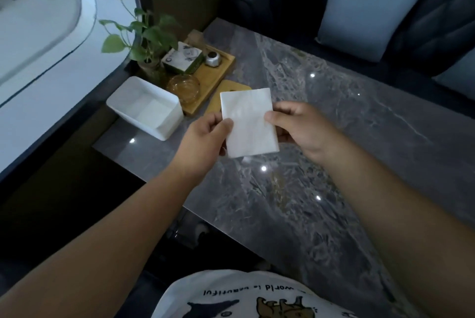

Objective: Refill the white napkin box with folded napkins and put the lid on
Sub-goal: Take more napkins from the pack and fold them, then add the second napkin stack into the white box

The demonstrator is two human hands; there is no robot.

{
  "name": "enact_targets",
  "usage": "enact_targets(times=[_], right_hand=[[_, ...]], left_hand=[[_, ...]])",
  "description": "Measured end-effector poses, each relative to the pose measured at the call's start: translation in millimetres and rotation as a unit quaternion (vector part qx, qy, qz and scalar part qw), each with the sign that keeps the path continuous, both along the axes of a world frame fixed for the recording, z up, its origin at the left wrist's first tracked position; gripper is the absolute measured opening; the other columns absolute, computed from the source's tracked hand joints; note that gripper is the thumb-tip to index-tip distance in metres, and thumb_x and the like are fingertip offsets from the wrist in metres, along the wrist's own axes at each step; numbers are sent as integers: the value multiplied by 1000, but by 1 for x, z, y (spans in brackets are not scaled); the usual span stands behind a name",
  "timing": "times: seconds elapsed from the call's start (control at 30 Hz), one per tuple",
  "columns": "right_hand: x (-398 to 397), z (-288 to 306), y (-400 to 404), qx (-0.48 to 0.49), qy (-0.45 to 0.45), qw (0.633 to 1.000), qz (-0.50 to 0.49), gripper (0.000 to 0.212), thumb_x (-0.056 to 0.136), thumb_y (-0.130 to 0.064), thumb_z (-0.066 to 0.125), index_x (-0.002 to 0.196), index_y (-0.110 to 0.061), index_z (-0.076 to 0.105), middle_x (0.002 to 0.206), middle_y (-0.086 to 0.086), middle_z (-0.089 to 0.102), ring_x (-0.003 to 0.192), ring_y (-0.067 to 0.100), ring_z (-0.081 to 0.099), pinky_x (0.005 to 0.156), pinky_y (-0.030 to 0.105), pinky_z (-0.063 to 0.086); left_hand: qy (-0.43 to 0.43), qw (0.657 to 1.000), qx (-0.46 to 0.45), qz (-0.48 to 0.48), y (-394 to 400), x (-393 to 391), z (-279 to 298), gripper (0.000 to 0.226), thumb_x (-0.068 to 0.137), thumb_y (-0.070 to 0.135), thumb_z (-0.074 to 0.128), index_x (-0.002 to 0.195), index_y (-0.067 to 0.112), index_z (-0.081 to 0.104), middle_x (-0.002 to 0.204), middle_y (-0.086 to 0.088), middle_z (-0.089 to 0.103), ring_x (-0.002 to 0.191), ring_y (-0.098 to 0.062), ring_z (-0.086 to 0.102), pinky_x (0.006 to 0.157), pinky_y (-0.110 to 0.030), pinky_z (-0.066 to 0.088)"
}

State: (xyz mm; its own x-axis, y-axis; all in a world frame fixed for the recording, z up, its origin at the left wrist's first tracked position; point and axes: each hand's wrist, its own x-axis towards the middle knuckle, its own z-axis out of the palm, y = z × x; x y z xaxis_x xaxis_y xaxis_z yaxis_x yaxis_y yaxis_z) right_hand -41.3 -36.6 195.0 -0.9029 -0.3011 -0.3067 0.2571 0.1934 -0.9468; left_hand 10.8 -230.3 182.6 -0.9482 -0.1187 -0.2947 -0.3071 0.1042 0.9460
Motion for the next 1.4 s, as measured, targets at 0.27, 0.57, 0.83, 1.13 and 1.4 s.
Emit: enact_targets(times=[0.27, 0.57, 0.83, 1.13, 1.4], right_hand=[[-50, -14, -95, 73, -5, 997, 39, 17, 92, -14, 59, 101, -3, 68, 94, 9, 73, 77, 18, 70, 64, 26, 57], [-113, -46, -213, 237, 46, 963, 122, 22, 77, -46, 58, 82, -28, 68, 86, -7, 72, 90, 22, 68, 89, 50, 50], [-156, -83, -284, 348, 102, 911, 195, 25, 86, -32, 62, 103, -14, 67, 100, 6, 68, 89, 24, 63, 79, 41, 55], [-176, -114, -316, 460, 178, 828, 267, 28, 89, -32, 58, 112, -18, 64, 105, 5, 67, 96, 28, 61, 79, 36, 52], [-171, -132, -330, 546, 253, 733, 317, 21, 91, -27, 53, 99, -11, 64, 92, 10, 66, 80, 30, 60, 52, 25, 30]], left_hand=[[-32, 998, 19, 51, -81, -24, -14, 25, 95, 33, 53, 91, 11, 64, 75, 0, 66, 64, -13, 60, 65, -33, 52], [-93, 992, -2, 83, -180, -62, -48, 24, 96, 28, 52, 87, 9, 63, 82, -5, 68, 66, -15, 65, 59, -29, 52], [-158, 981, -33, 108, -228, -88, -88, 25, 93, 32, 53, 90, 11, 66, 80, 0, 69, 62, -12, 61, 61, -30, 50], [-199, 972, -25, 121, -239, -100, -108, 22, 93, 30, 54, 82, 13, 62, 59, 1, 69, 49, -10, 58, 54, -24, 44], [-211, 969, -119, 55, -239, -103, -109, 22, 93, 29, 51, 81, 15, 62, 61, -2, 72, 47, -8, 62, 55, -24, 45]])
